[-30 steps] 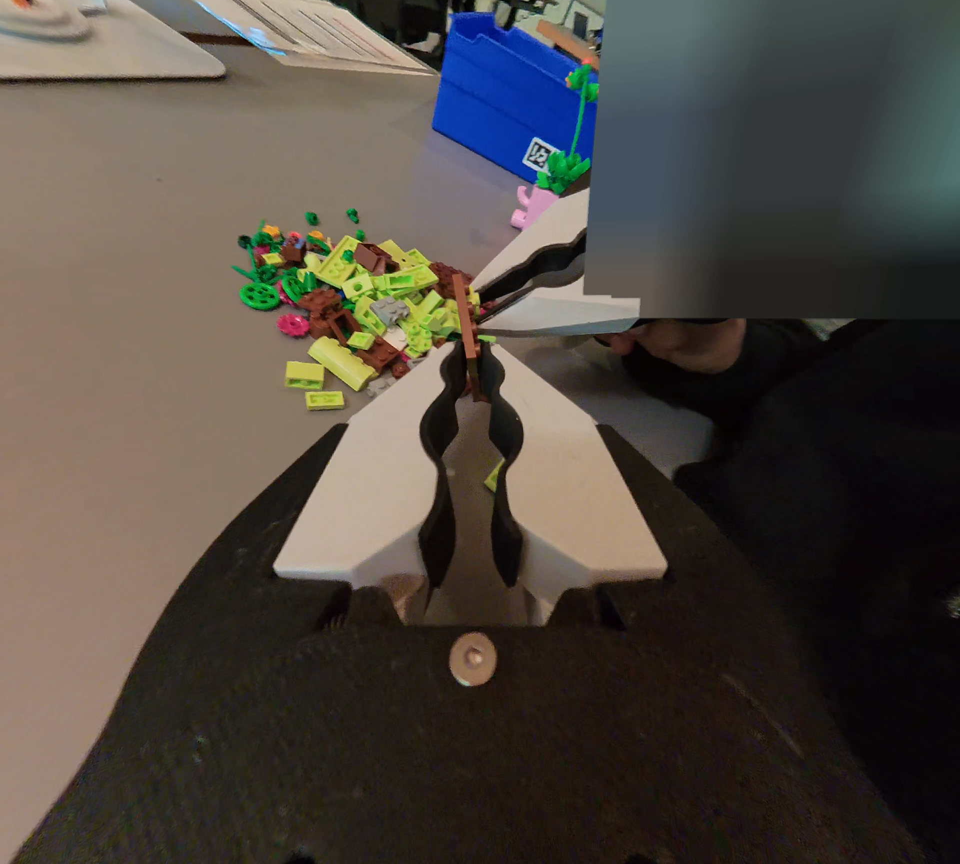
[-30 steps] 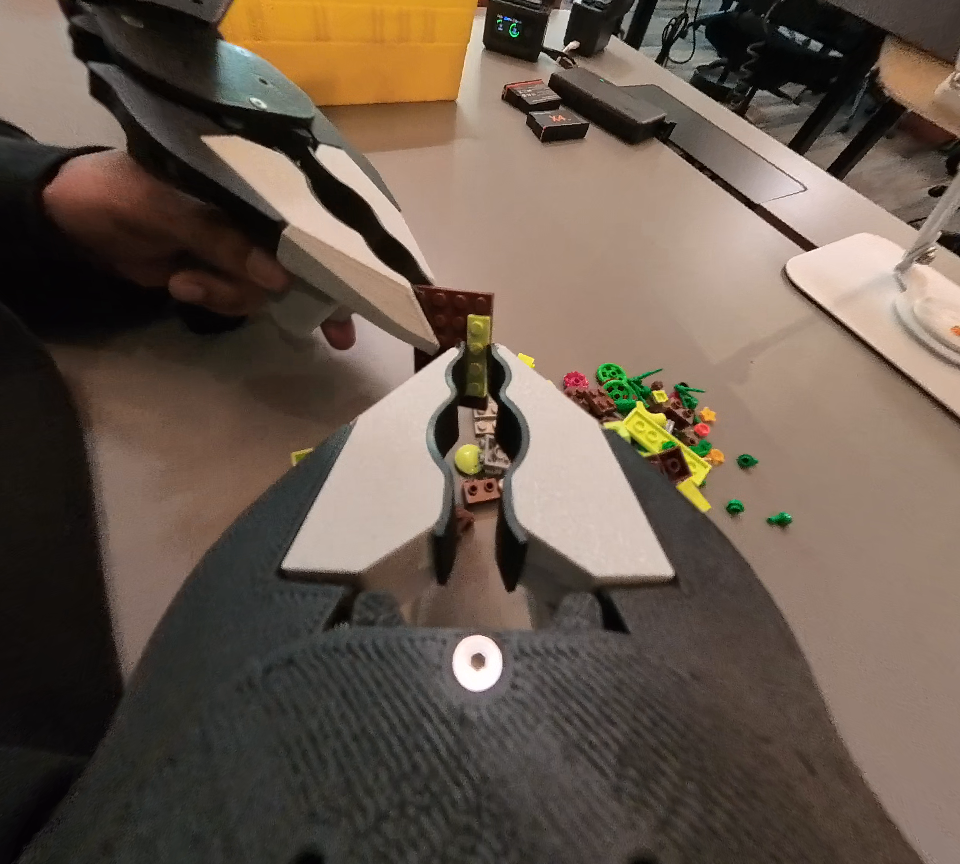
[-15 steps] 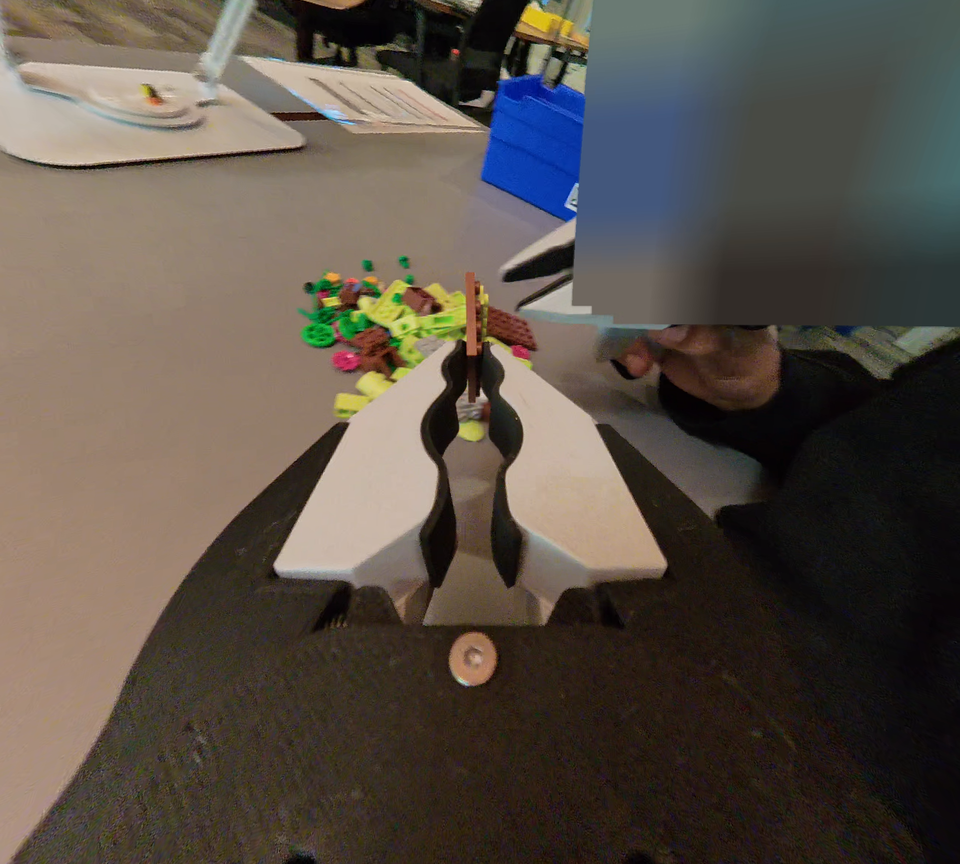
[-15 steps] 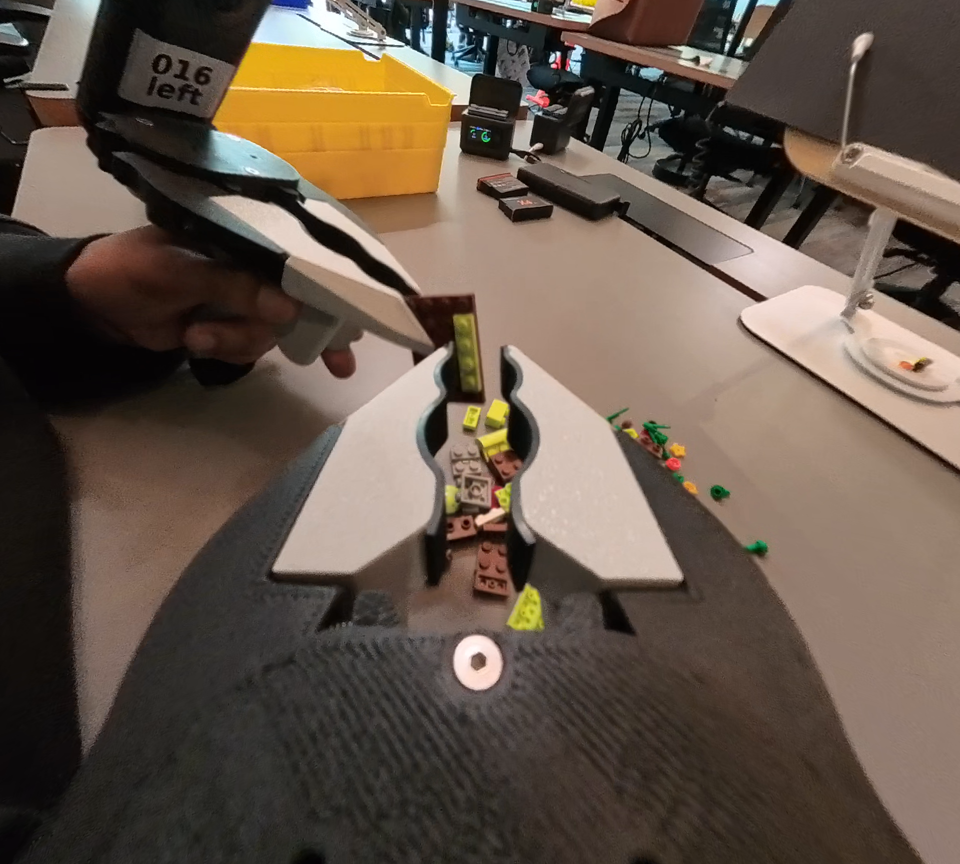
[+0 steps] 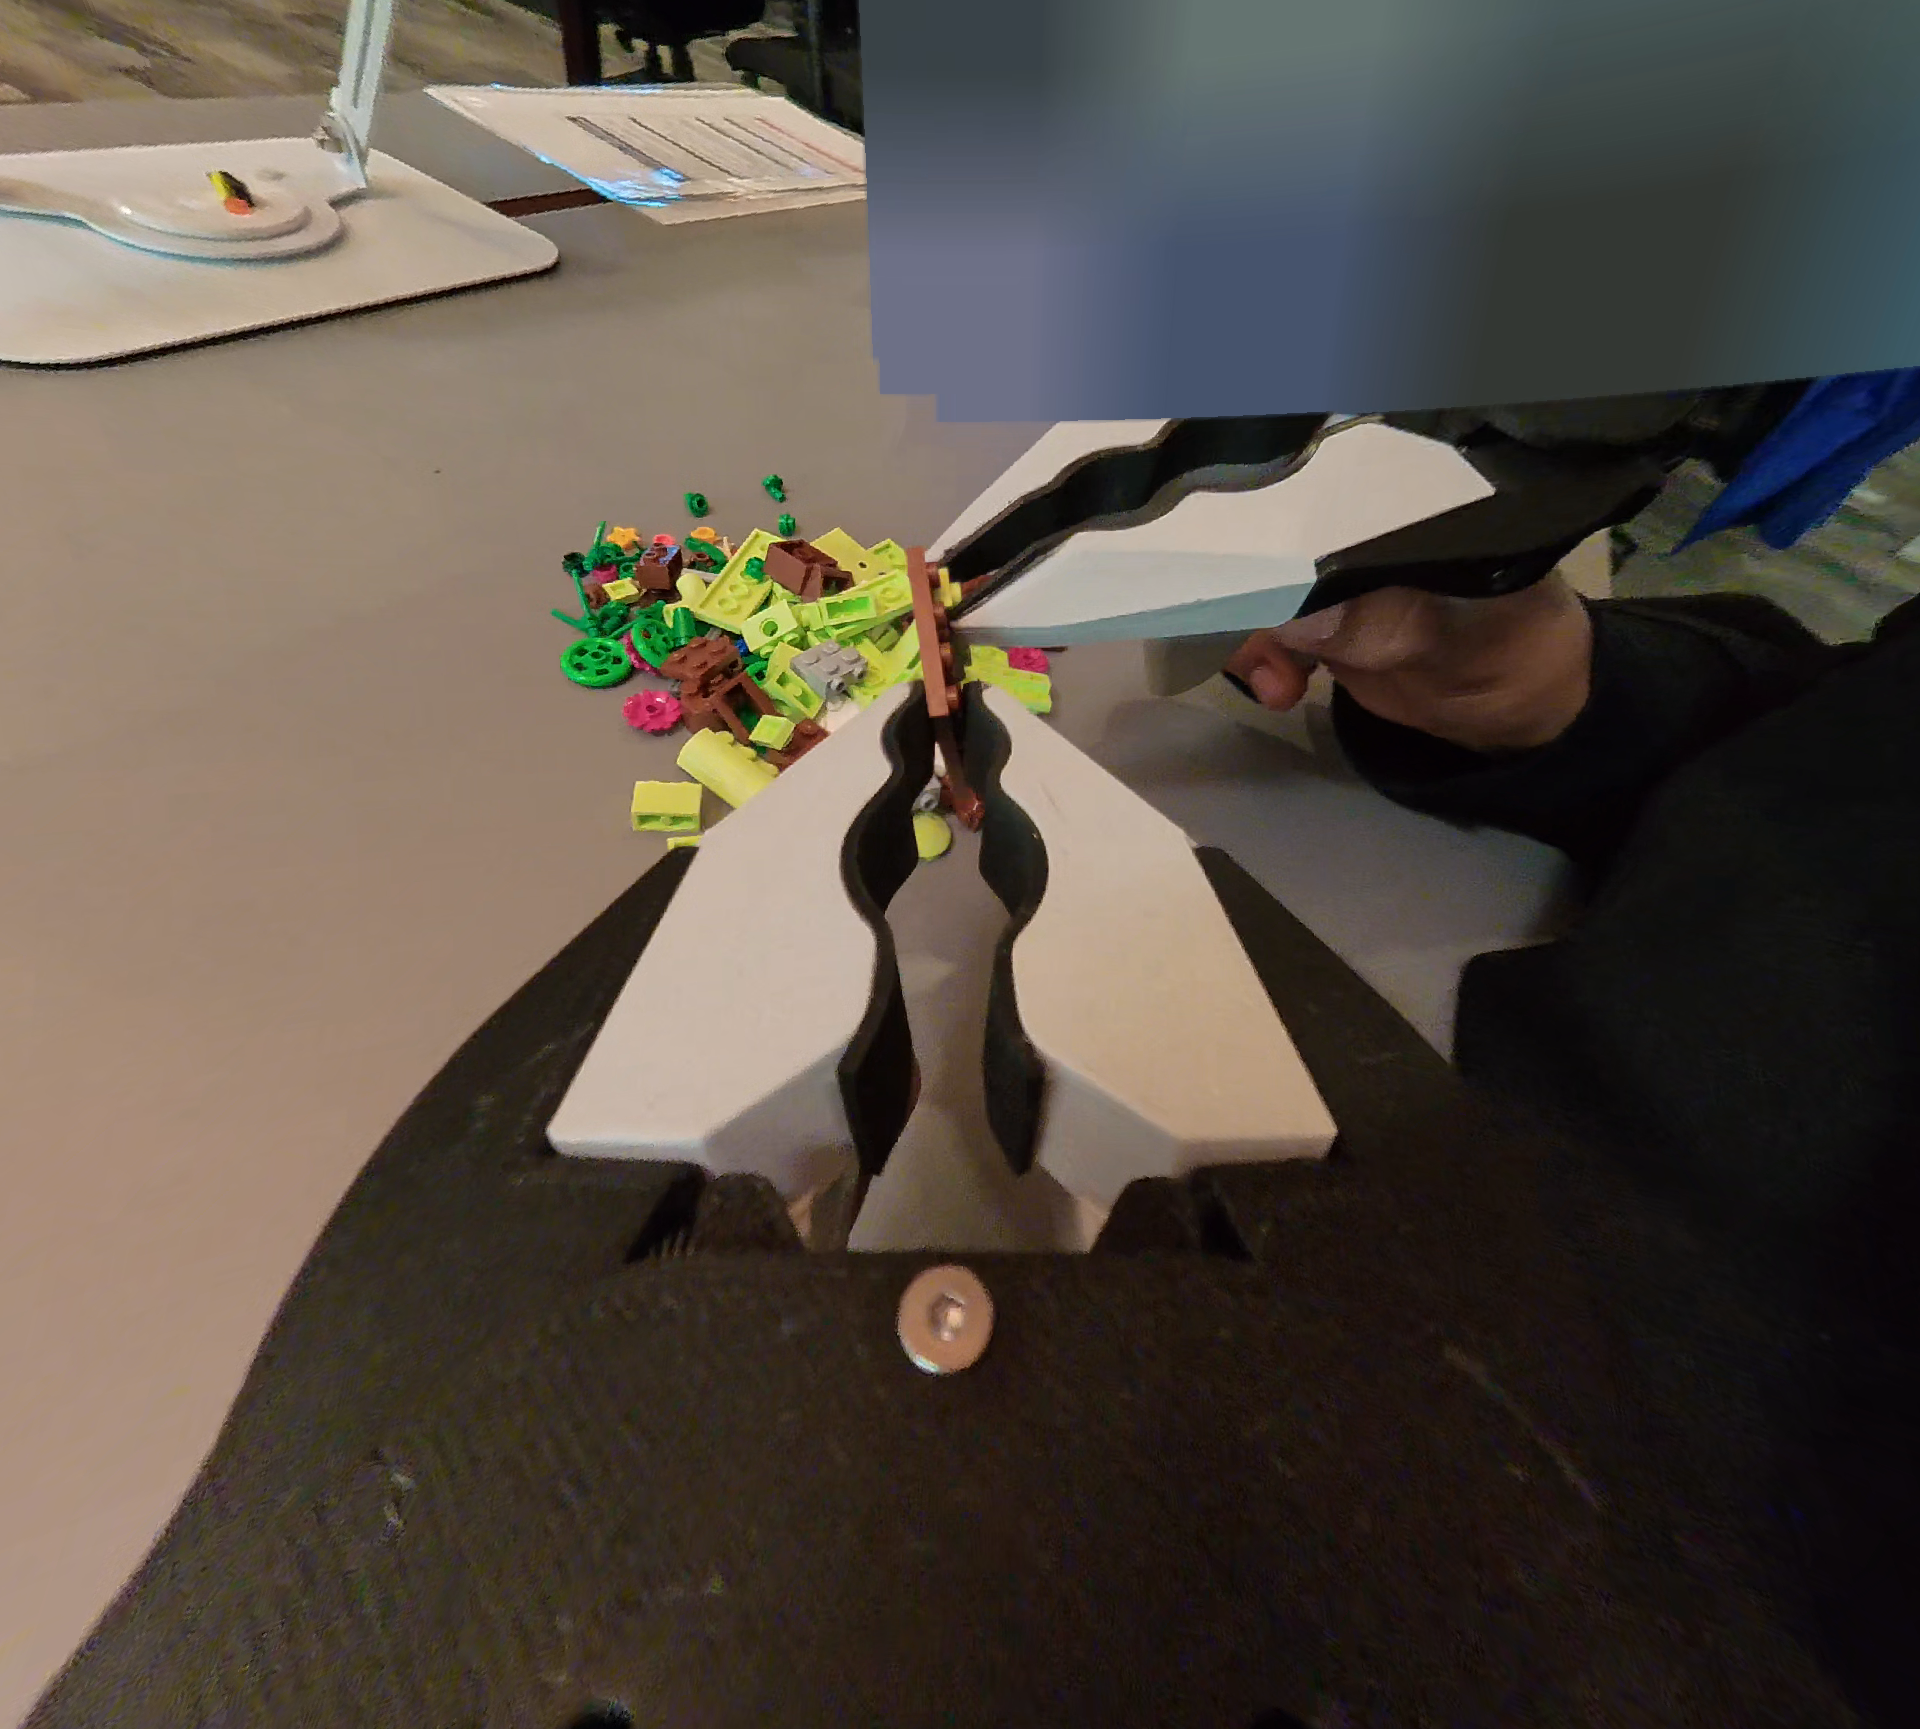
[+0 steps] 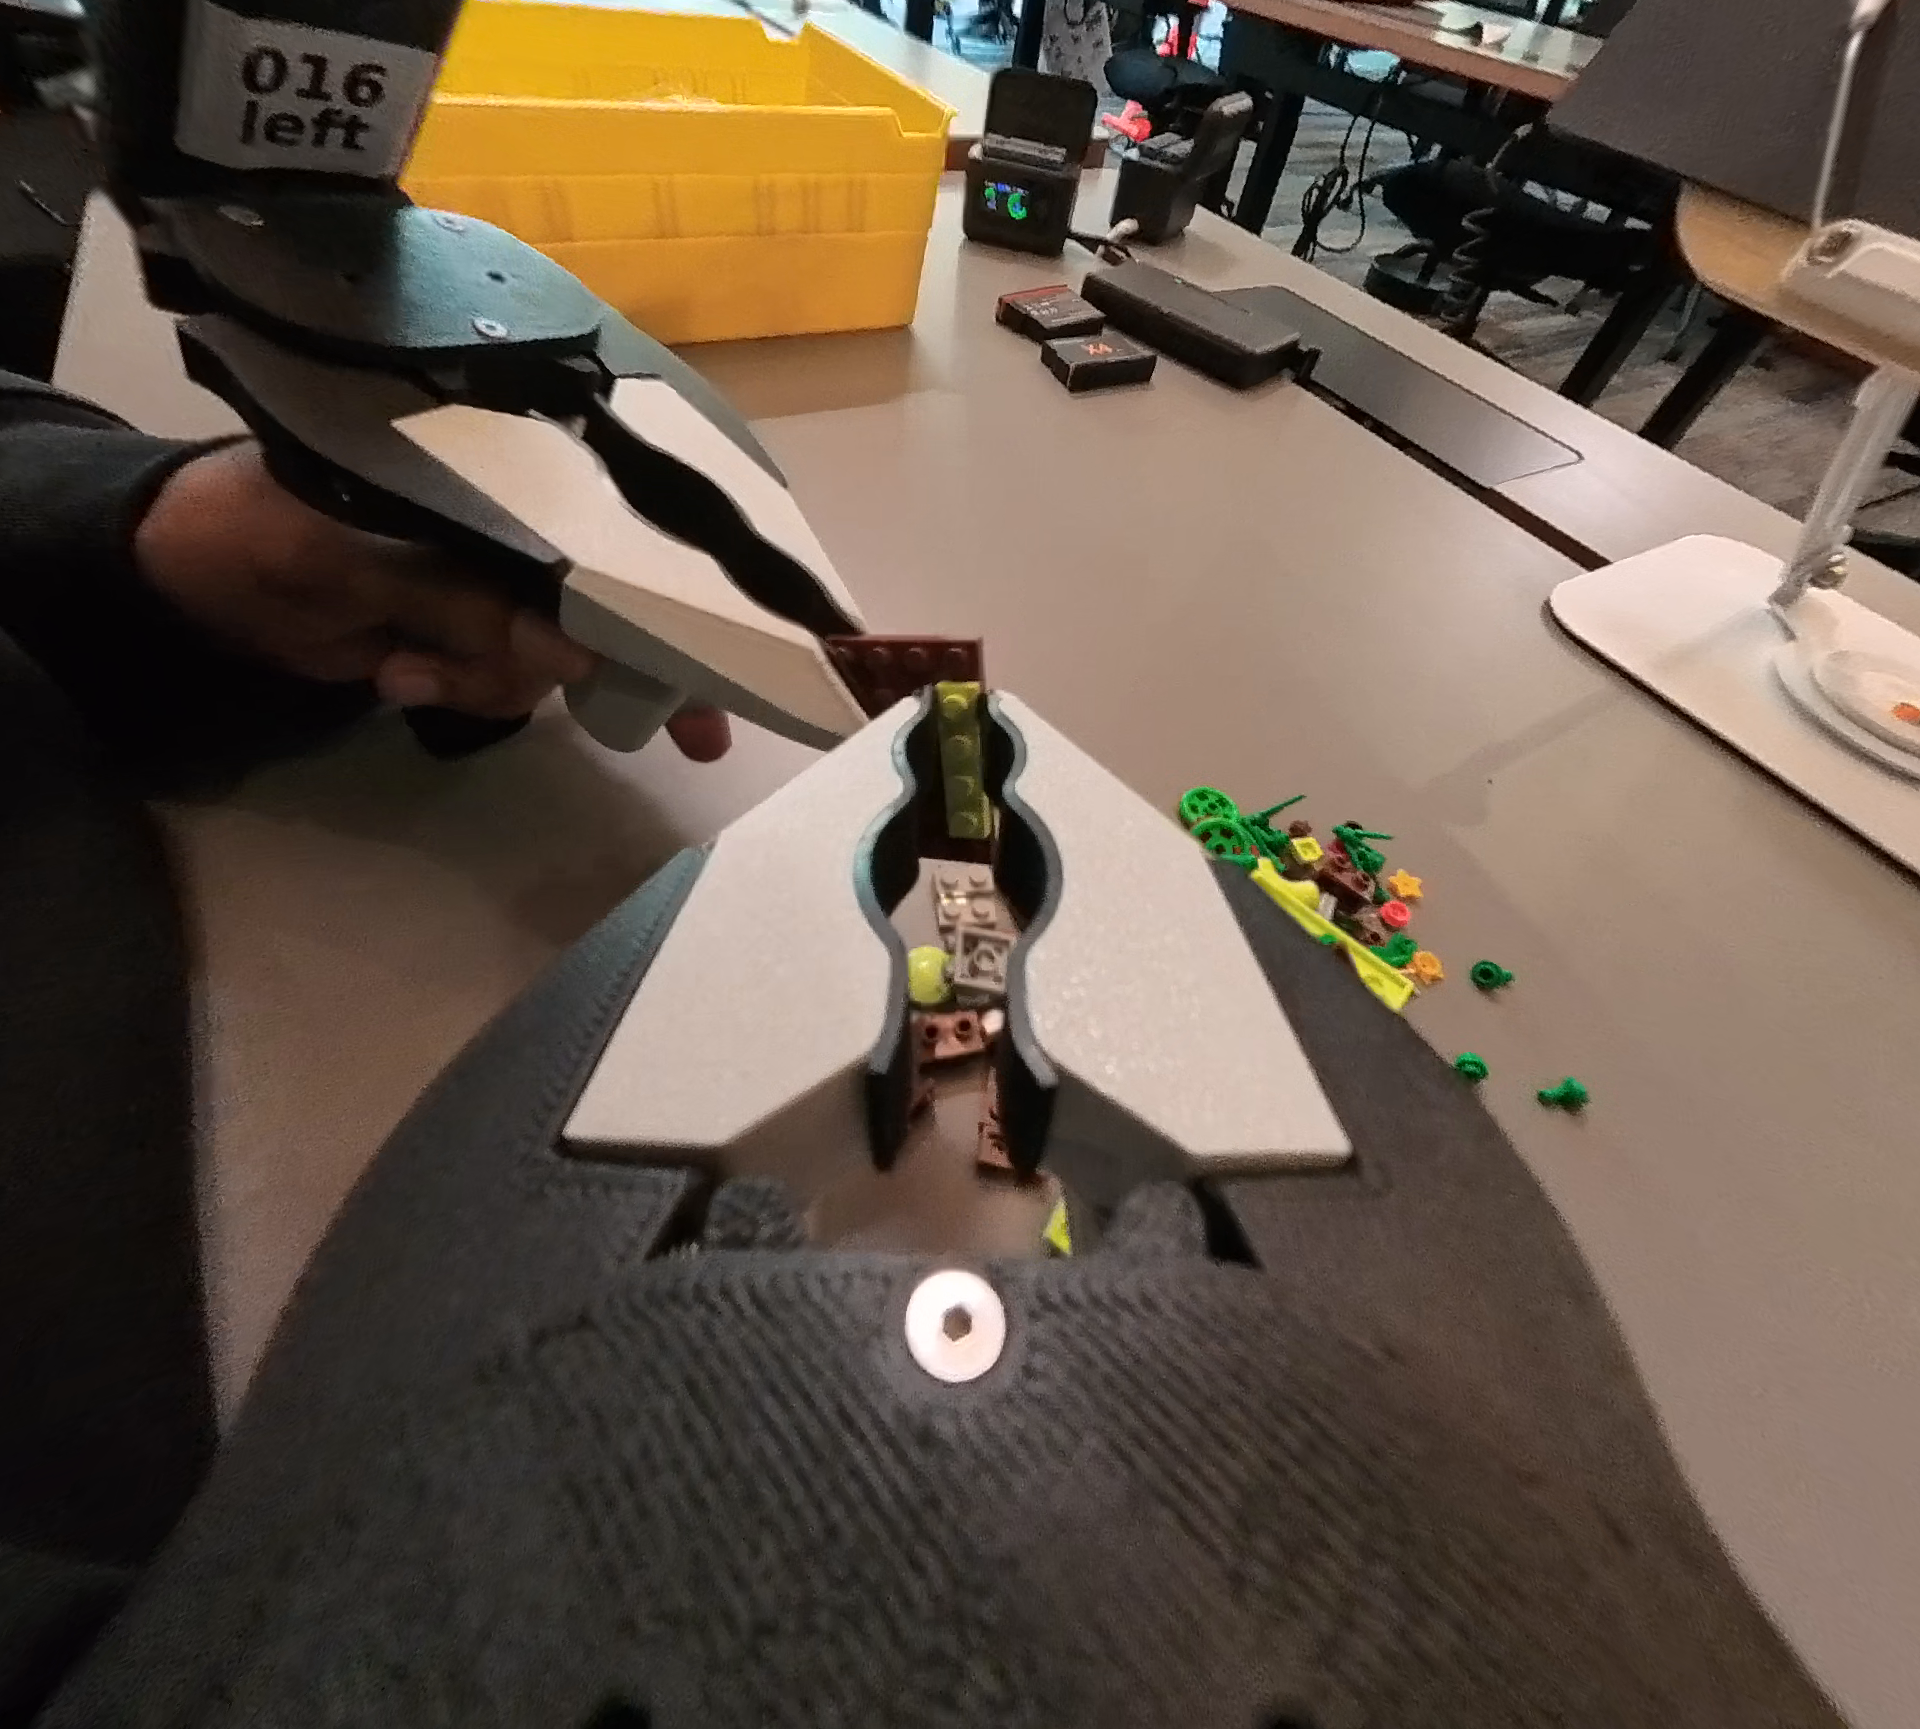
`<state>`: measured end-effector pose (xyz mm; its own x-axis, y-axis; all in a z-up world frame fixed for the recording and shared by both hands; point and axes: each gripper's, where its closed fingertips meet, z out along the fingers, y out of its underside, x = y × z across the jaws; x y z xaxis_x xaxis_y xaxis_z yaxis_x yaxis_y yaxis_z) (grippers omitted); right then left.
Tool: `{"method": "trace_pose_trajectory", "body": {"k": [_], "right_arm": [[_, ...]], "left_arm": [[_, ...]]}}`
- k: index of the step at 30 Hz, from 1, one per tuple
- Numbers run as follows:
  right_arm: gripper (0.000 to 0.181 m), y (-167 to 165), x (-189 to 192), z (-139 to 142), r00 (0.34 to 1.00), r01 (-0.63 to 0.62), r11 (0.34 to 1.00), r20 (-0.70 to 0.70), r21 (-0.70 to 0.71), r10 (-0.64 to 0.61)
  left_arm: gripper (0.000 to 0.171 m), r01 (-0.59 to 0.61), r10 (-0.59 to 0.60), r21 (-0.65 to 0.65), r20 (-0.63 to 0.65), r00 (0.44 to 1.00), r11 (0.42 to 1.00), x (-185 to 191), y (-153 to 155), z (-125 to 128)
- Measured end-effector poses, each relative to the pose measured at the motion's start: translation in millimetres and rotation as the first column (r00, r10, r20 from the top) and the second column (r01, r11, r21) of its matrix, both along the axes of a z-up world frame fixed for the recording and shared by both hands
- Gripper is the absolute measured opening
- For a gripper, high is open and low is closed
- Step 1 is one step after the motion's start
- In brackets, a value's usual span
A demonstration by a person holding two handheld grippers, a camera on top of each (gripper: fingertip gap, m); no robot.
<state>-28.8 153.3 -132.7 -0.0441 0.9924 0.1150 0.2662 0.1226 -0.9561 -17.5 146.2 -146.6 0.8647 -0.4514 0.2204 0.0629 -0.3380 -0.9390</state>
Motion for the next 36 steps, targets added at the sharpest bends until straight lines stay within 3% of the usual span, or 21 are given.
{"method": "trace_pose_trajectory", "body": {"k": [7, 16, 18, 20, 23, 26, 28, 36], "right_arm": [[0.005, 10, 3, 0, 0.994, 0.078, 0.987, 0.065, 0.143, -0.088], [0.003, 16, 8, 9, 0.993, 0.116, 0.984, 0.023, 0.132, -0.120], [0.000, 11, 12, 17, 0.994, 0.106, 0.985, -0.012, 0.134, -0.106], [0.000, 14, 15, 17, 0.994, 0.110, 0.987, -0.020, 0.116, -0.108], [0.000, 19, 13, 16, 0.994, 0.108, 0.993, -0.037, 0.045, -0.106], [0.003, 26, 11, 14, 0.992, 0.103, 0.994, -0.075, -0.026, -0.104], [0.014, 25, 10, 21, 0.988, 0.086, 0.994, -0.122, -0.064, -0.094], [0.014, 7, 3, 21, 0.990, 0.101, 0.969, -0.120, 0.224, -0.075]], "left_arm": [[0.000, -0.029, 0.029, 0.001, 0.003, 1.000, 1.000, 0, 3, 1], [0.001, -0.082, 0.081, 0.005, 0.123, 0.989, 0.997, -3, 10, 11], [0.001, -0.187, 0.187, -0.010, 0.125, 0.974, 0.982, -29, 14, 6], [0.000, -0.235, 0.234, -0.029, 0.281, 0.931, 0.971, -61, 12, 12], [0.001, -0.183, 0.170, -0.013, 0.445, 0.879, 0.983, -58, 9, 19], [0.000, -0.147, 0.111, 0.048, 0.440, 0.891, 0.988, -49, 9, 29], [0.001, -0.102, 0.065, 0.069, 0.407, 0.911, 0.992, -37, 7, 29], [0.001, -0.010, -0.035, 0.096, 0.452, 0.891, 0.995, -19, 2, 36]]}}
